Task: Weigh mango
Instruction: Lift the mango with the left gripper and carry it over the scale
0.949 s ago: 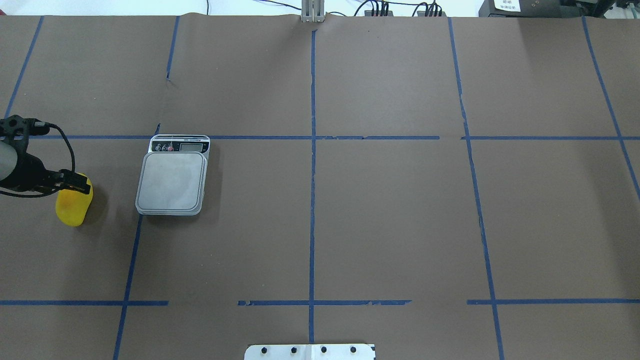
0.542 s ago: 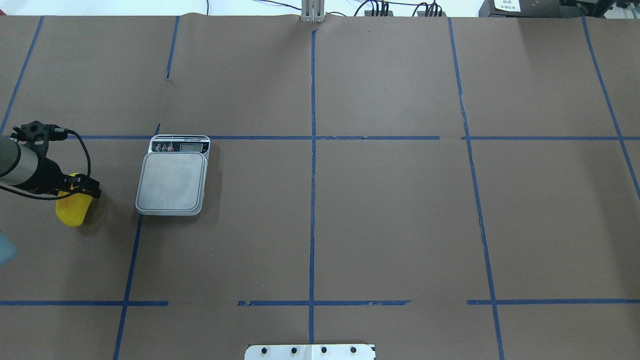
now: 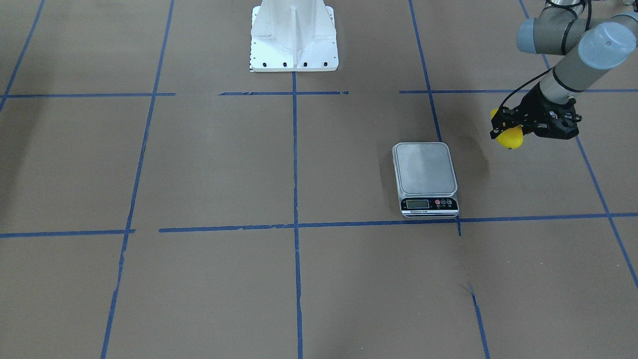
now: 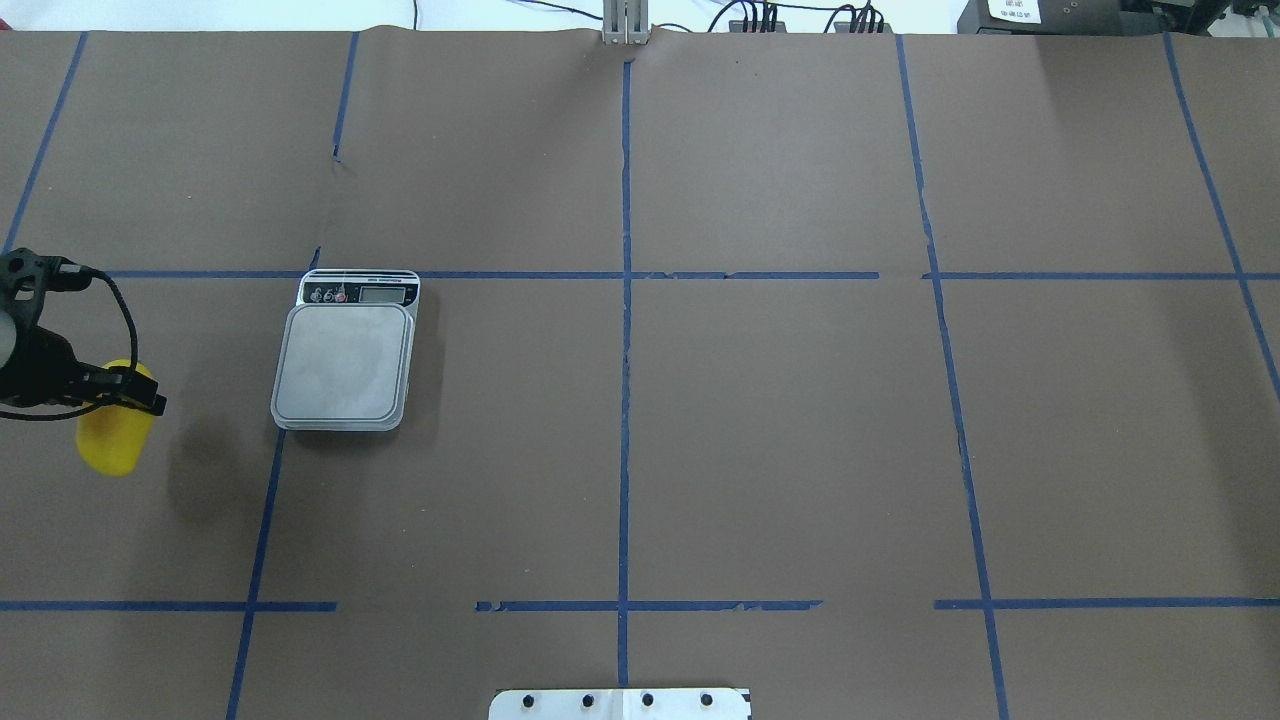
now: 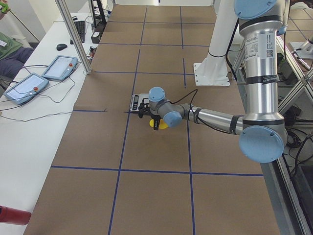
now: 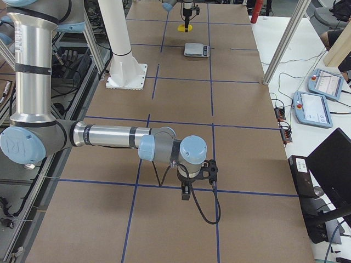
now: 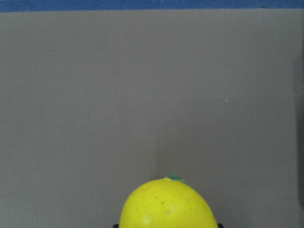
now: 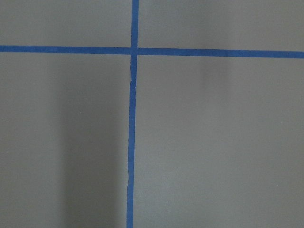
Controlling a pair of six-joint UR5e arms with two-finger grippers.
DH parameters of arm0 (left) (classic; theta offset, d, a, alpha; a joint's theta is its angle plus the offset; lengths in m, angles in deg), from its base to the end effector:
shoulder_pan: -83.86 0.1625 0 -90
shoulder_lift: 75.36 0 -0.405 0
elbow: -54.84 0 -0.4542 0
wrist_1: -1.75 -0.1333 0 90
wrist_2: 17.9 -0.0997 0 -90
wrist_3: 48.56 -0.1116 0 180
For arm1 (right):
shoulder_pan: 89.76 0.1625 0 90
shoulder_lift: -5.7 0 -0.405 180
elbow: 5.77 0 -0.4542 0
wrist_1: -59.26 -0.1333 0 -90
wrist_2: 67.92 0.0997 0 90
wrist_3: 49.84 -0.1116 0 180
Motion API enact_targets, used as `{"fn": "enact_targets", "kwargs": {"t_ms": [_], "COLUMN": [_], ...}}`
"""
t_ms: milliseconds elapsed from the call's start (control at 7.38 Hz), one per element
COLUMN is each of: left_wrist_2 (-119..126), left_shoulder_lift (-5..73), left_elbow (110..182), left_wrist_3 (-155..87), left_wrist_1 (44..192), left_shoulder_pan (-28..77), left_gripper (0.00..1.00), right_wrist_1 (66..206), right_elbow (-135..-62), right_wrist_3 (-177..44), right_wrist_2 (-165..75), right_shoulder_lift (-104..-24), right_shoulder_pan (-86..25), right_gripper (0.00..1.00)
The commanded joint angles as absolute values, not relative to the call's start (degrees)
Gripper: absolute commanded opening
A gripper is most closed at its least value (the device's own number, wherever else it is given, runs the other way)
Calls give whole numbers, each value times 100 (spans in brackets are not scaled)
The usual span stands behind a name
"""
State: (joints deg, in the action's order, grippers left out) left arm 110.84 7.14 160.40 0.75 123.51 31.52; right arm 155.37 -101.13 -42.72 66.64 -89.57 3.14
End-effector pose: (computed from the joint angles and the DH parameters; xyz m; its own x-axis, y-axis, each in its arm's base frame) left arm 0.2731 -0.4577 0.5034 0.5988 0.0565 -0.7989 -0.0234 0.9983 0.0531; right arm 0.0806 -0.5044 0.6546 0.7087 -0.0144 0.7054 0.0378 0.9991 -0.0176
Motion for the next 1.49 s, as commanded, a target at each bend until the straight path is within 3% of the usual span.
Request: {"fn": "enact_targets", "kwargs": {"t_ms": [0, 271, 678, 1085, 1356], "left_wrist_2": [11446, 11394, 11385, 11051, 11043], "left_shoulder_lift": [786, 2221, 3737, 3846, 3802], "left_elbow": [16617, 16752, 15420, 14618, 14580], "left_wrist_3": [57, 57, 154, 678, 681], "left_wrist_1": [11414, 9562, 9351, 10427, 10485], "left_shoulder_pan": [2867, 2639, 2925, 3480, 3560], "left_gripper": [0, 0, 0, 0, 0], "right_wrist_1": [15541, 15541, 15541, 15541, 15541], "right_elbow": [-10113, -10113, -10113, -10113, -10113], "right_wrist_3": [-4272, -4272, -4272, -4272, -4272], "right_wrist_2": [6664, 6664, 6664, 6664, 6664], "right_shoulder_lift": [-8957, -8957, -8957, -8957, -8957], "right_shoulder_pan": [314, 314, 314, 314, 314], "right_gripper": [100, 100, 100, 100, 100]}}
